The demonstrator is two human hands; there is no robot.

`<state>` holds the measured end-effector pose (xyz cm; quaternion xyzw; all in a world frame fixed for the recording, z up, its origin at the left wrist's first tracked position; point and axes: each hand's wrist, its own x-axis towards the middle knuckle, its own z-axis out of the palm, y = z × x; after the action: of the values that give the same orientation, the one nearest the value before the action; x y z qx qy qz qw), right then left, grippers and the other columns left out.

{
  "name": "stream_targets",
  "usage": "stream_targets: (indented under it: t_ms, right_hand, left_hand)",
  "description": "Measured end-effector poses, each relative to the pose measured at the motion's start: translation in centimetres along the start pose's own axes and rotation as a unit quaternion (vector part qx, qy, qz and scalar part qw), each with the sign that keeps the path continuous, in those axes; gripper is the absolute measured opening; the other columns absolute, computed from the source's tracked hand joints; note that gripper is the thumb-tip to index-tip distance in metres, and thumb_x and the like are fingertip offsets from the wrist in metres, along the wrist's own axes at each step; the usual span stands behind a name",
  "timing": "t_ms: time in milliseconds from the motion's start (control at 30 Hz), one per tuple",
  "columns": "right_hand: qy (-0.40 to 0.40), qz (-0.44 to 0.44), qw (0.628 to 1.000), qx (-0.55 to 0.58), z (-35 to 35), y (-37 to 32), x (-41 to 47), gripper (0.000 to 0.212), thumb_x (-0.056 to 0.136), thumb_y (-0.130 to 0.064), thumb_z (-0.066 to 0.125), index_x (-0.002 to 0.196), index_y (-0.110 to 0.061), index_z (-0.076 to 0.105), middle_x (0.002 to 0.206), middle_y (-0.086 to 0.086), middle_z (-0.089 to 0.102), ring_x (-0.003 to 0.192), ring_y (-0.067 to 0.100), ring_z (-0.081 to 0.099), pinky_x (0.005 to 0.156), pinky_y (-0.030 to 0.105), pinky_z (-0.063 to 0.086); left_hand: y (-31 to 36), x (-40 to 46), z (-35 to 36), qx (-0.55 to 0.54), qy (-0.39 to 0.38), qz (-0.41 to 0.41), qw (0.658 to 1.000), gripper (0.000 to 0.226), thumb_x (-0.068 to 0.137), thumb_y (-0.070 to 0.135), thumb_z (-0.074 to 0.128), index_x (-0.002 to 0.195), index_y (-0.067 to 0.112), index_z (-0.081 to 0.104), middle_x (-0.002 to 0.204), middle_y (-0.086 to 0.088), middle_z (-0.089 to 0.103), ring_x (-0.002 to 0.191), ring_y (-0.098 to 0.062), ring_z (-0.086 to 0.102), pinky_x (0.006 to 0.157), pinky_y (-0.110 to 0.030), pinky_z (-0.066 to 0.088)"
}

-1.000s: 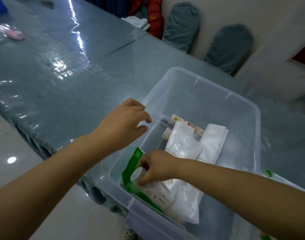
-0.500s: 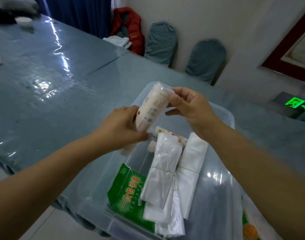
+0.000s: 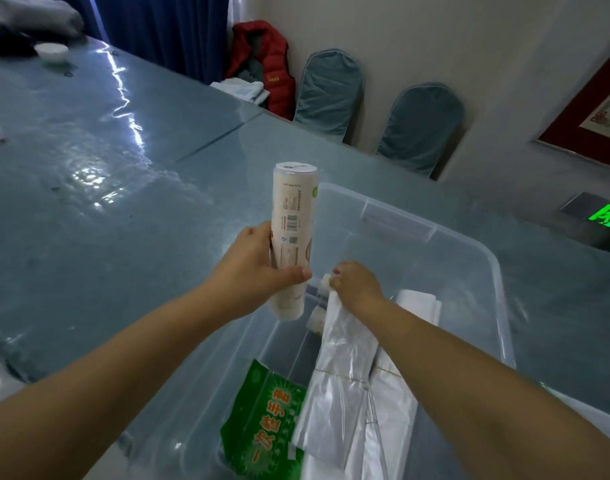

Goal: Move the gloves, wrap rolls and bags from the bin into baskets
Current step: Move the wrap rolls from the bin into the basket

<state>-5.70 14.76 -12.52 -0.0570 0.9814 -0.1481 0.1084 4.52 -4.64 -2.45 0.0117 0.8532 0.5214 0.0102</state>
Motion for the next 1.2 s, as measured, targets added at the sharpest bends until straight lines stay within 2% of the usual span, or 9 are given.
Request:
stream_targets:
  t_ms: [233,333,433,567,667,833,933,1033,1200]
  right_hand:
    - [0.008,-0.042,0.990,-0.134,2.9,-0.1,0.6,0.024,0.086,-0.019,0.053,0.108,-0.010,0.059,0.111,0.010,0.059,0.104,0.028,0.051,0.086,0.035,0.044]
    - [-0.038,-0.027,0.983,-0.178,2.7,-0.3,0.2,0.036,0.080,-0.031,0.059,0.111,-0.013,0.060,0.112,0.007,0.057,0.103,0.028,0.049,0.085,0.036,0.042]
    - [-0.009,-0.026,0.984,-0.177,1.7,-0.6,-0.2,0.032,0.080,-0.034,0.056,0.103,-0.014,0.062,0.106,0.007,0.060,0.098,0.026,0.052,0.083,0.035,0.041]
    - [0.067,-0.001,0.997,-0.033,-1.9,-1.3,-1.8,0.024,0.070,-0.037,0.063,0.081,-0.016,0.063,0.085,0.005,0.067,0.076,0.024,0.062,0.068,0.031,0.049]
    - [0.143,0.016,0.984,0.110,-5.5,-0.7,-4.2,0.029,0.064,-0.035,0.070,0.082,-0.024,0.051,0.081,-0.001,0.062,0.071,0.023,0.059,0.060,0.032,0.047]
    - [0.272,0.009,0.918,0.289,-12.0,1.0,-9.2,0.042,0.065,-0.035,0.076,0.089,-0.026,0.043,0.076,-0.013,0.053,0.072,0.015,0.056,0.058,0.029,0.043]
    - [0.308,0.002,0.875,0.373,-15.3,2.2,-12.5,0.037,0.063,-0.037,0.075,0.086,-0.026,0.048,0.082,-0.002,0.061,0.076,0.023,0.063,0.065,0.039,0.055]
    - [0.327,0.017,0.847,0.420,-18.1,4.5,-16.4,0.036,0.057,-0.038,0.073,0.079,-0.025,0.047,0.086,0.004,0.060,0.083,0.031,0.066,0.070,0.050,0.057]
    - [0.377,0.058,0.785,0.488,-20.2,11.3,-23.7,0.034,0.068,-0.022,0.073,0.081,-0.019,0.042,0.089,0.010,0.056,0.067,0.019,0.068,0.050,0.031,0.058]
  left_hand:
    - [-0.5,0.3,0.3,0.000,0.012,0.009,1.000,0.064,0.060,0.046,0.071,0.116,0.026,0.050,0.116,0.000,0.057,0.111,-0.021,0.053,0.091,-0.050,0.051]
    - [-0.2,0.1,0.3,0.008,0.013,0.008,1.000,0.067,0.058,0.048,0.069,0.117,0.023,0.050,0.117,-0.002,0.056,0.111,-0.022,0.054,0.091,-0.050,0.051]
    - [0.0,-0.1,0.4,0.017,0.018,0.007,1.000,0.070,0.056,0.050,0.068,0.118,0.022,0.050,0.118,-0.002,0.055,0.109,-0.022,0.055,0.091,-0.050,0.051]
    - [0.1,-0.2,0.3,0.037,0.011,0.009,0.999,0.070,0.056,0.051,0.068,0.117,0.022,0.051,0.119,-0.003,0.056,0.109,-0.024,0.055,0.090,-0.051,0.051]
    - [0.4,-0.2,0.3,0.065,0.012,0.018,0.998,0.062,0.058,0.051,0.069,0.110,0.021,0.053,0.116,-0.003,0.058,0.110,-0.023,0.054,0.091,-0.045,0.050]
    - [2.9,-0.3,1.3,0.212,0.031,0.080,0.974,0.059,0.061,0.055,0.071,0.107,0.025,0.052,0.099,0.001,0.054,0.094,-0.019,0.049,0.075,-0.034,0.046]
    - [6.1,-0.6,3.1,0.161,0.027,0.132,0.978,0.060,0.060,0.056,0.069,0.110,0.029,0.050,0.092,0.010,0.056,0.075,-0.009,0.056,0.056,-0.023,0.042]
    - [9.3,-1.5,5.6,0.089,0.032,0.168,0.981,0.060,0.058,0.063,0.065,0.109,0.036,0.048,0.091,0.016,0.057,0.073,0.002,0.057,0.053,-0.019,0.044]
    - [13.8,-3.9,11.3,0.097,-0.033,0.210,0.972,0.046,0.064,0.063,0.061,0.101,0.043,0.043,0.077,0.026,0.053,0.067,0.010,0.051,0.053,-0.015,0.037]
